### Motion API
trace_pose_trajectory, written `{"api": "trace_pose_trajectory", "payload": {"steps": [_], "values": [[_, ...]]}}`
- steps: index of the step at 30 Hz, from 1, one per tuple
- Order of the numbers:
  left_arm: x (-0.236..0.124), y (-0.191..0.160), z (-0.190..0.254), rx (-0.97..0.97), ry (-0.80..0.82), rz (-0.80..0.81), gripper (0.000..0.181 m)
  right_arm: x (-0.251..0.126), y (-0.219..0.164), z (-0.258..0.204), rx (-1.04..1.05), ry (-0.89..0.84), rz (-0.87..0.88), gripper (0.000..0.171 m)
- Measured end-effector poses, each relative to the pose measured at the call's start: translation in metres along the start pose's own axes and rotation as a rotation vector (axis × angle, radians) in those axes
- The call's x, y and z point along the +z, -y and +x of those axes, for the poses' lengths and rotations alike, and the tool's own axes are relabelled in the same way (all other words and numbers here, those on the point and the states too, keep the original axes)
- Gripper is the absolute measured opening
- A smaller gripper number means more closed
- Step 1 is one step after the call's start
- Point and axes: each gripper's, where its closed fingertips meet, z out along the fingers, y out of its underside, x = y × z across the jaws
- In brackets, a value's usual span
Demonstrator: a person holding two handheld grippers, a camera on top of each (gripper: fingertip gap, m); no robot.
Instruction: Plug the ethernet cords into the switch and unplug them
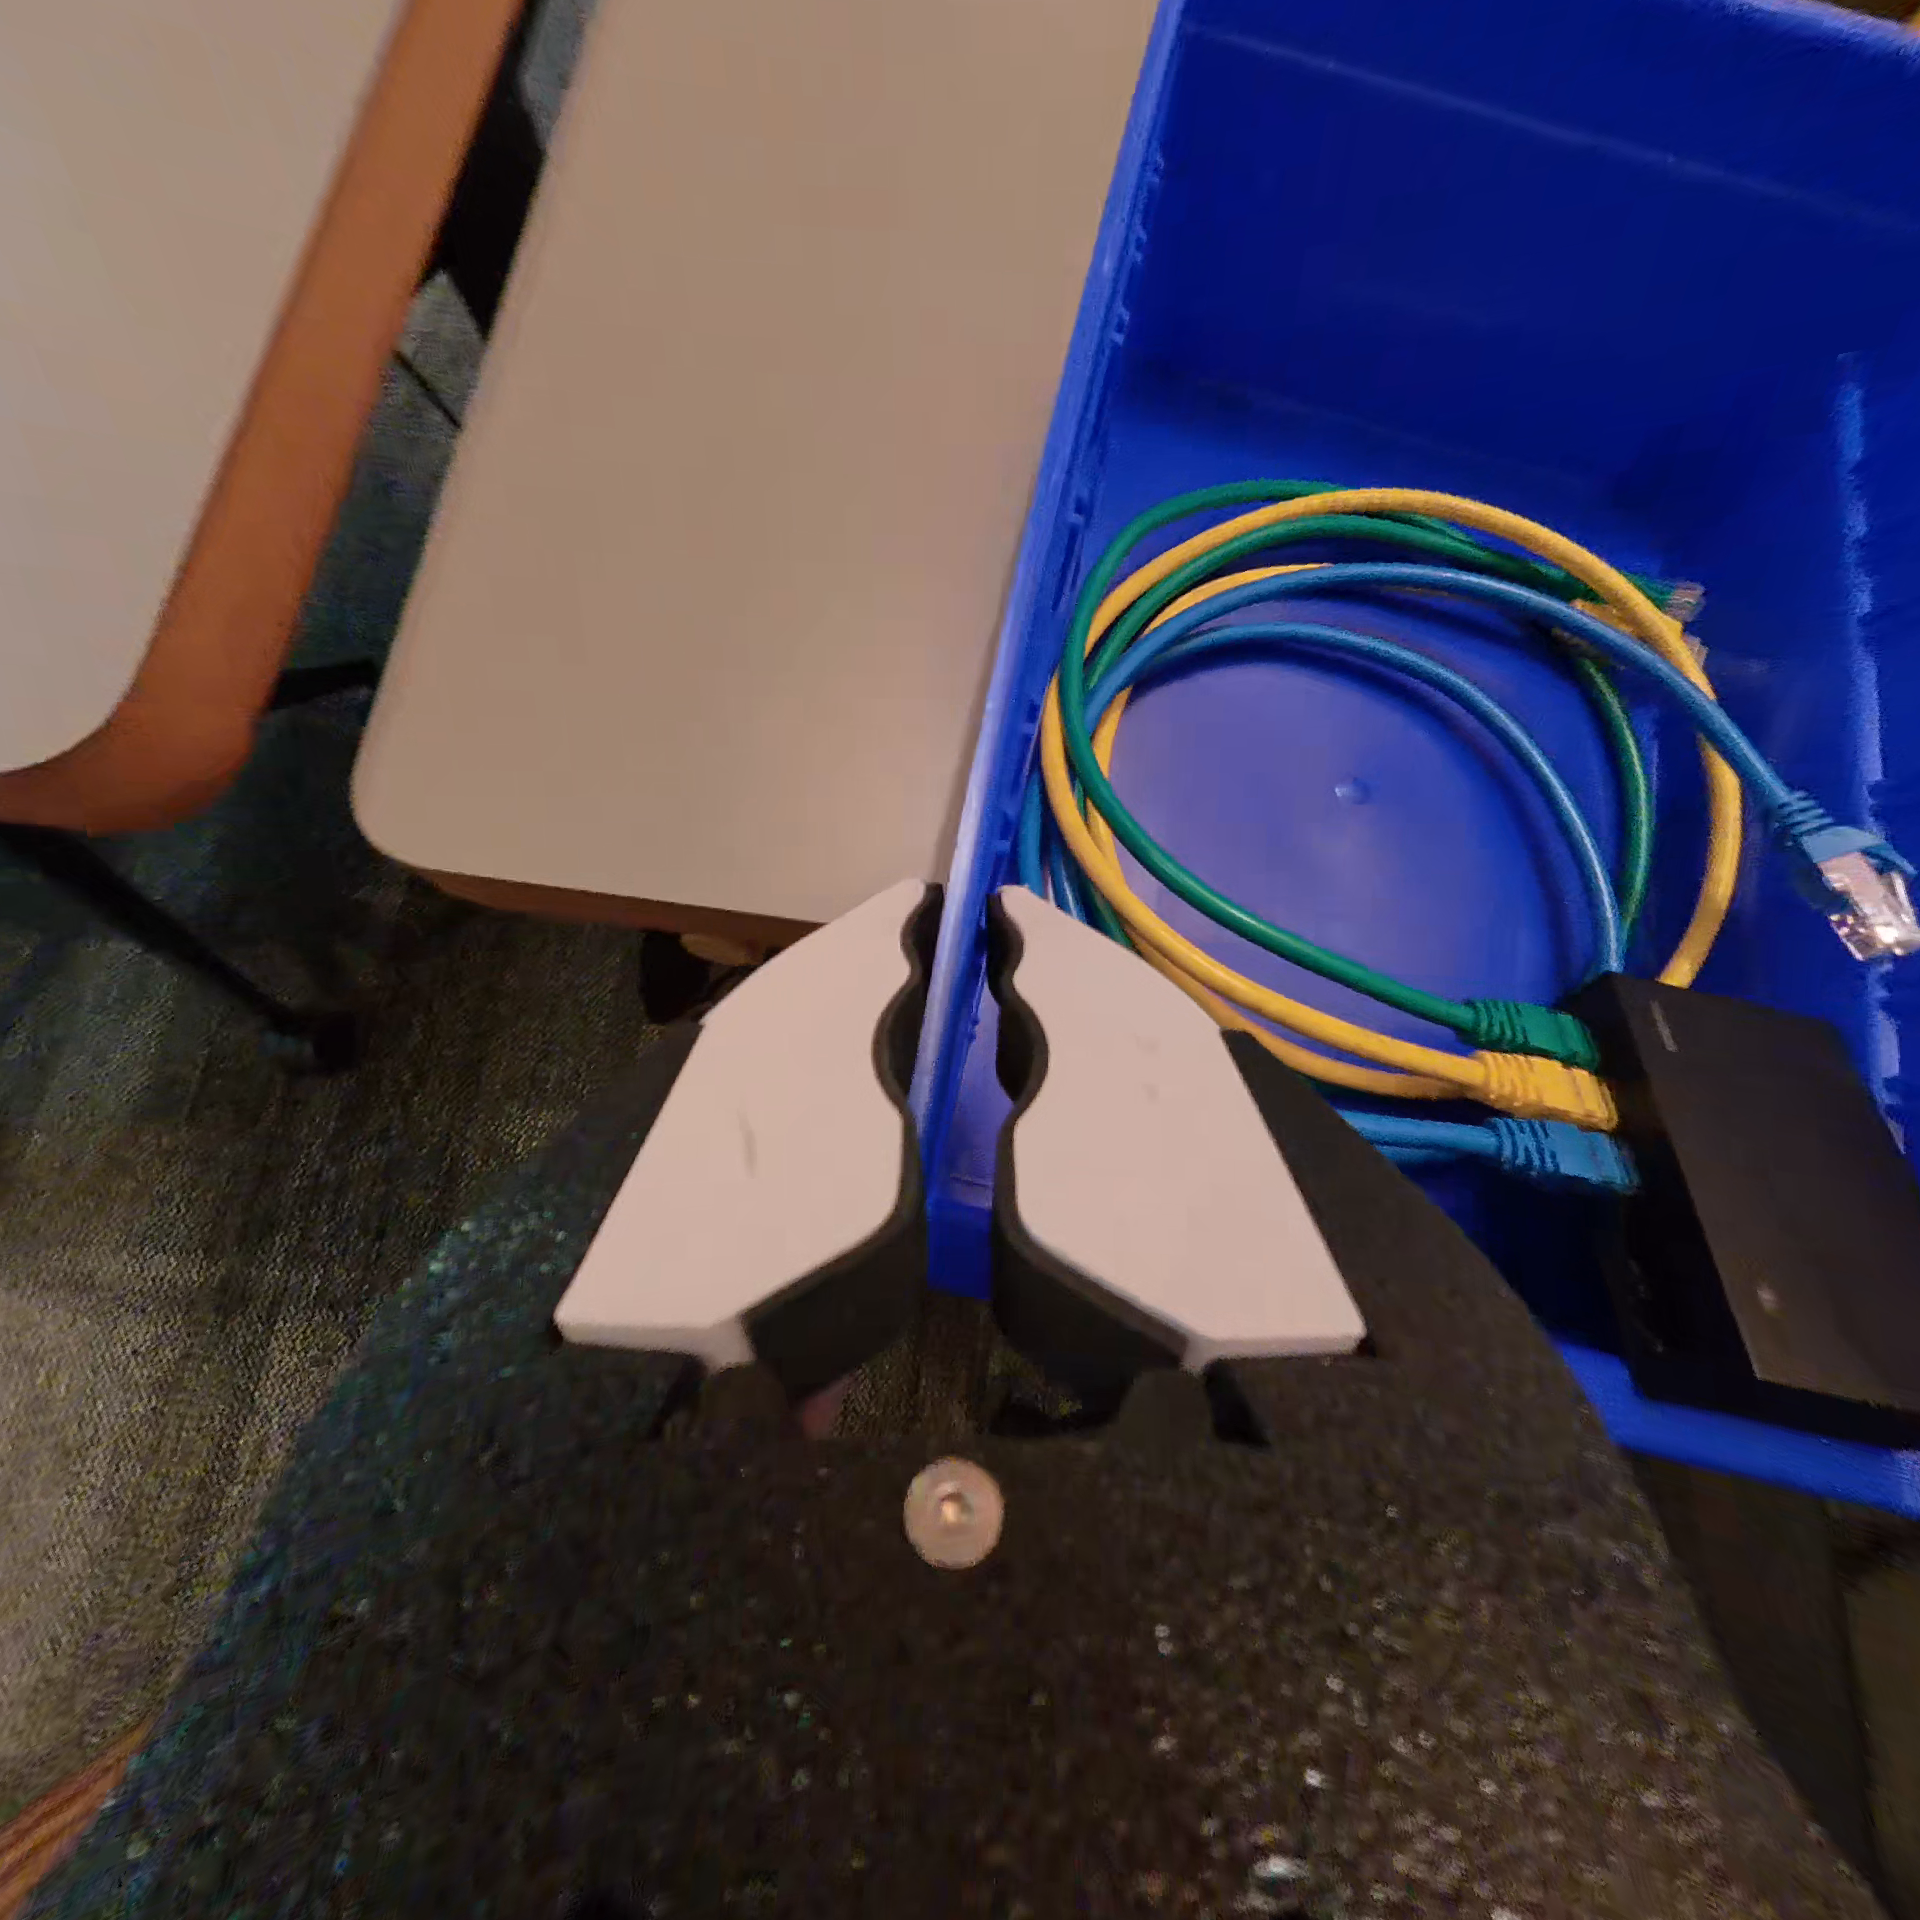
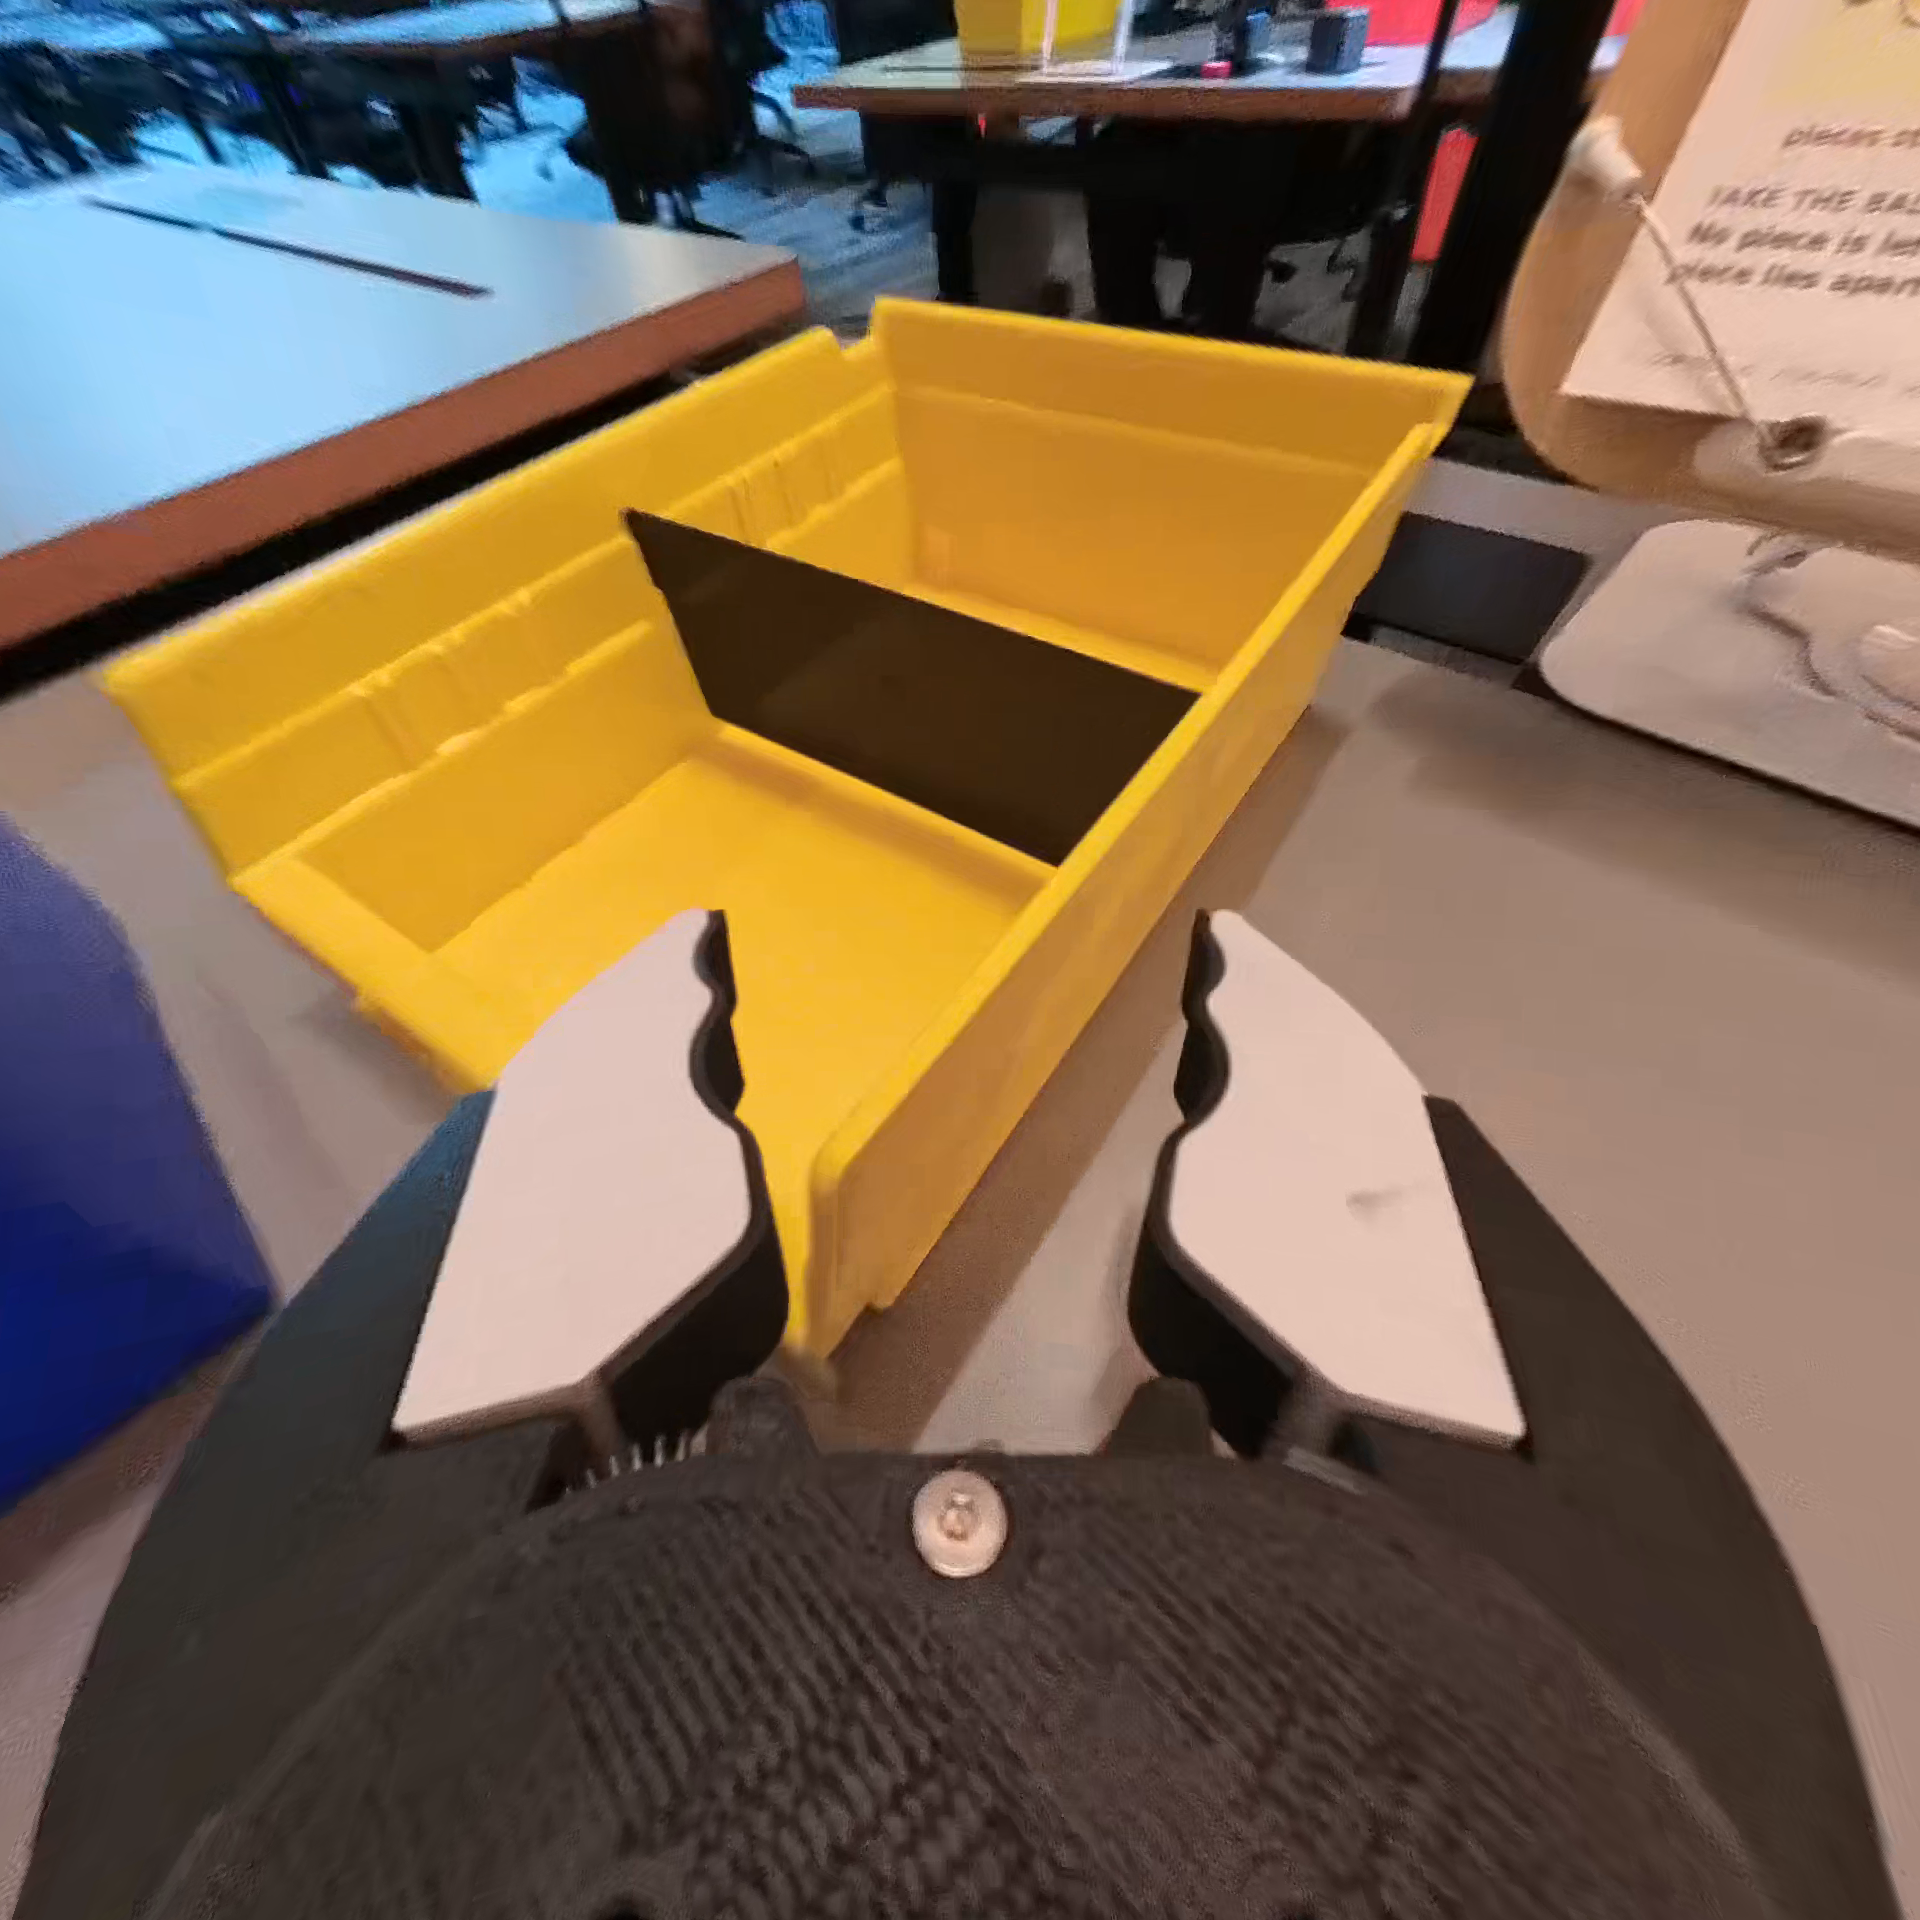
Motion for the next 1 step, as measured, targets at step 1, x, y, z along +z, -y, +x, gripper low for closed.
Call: {"api": "trace_pose_trajectory", "payload": {"steps": [1], "values": [[0.0008,0.0018,-0.0046,-0.019,0.024,0.015,0.008,0.006,-0.0017,0.0052,-0.033,-0.03,0.002,0.081]]}}
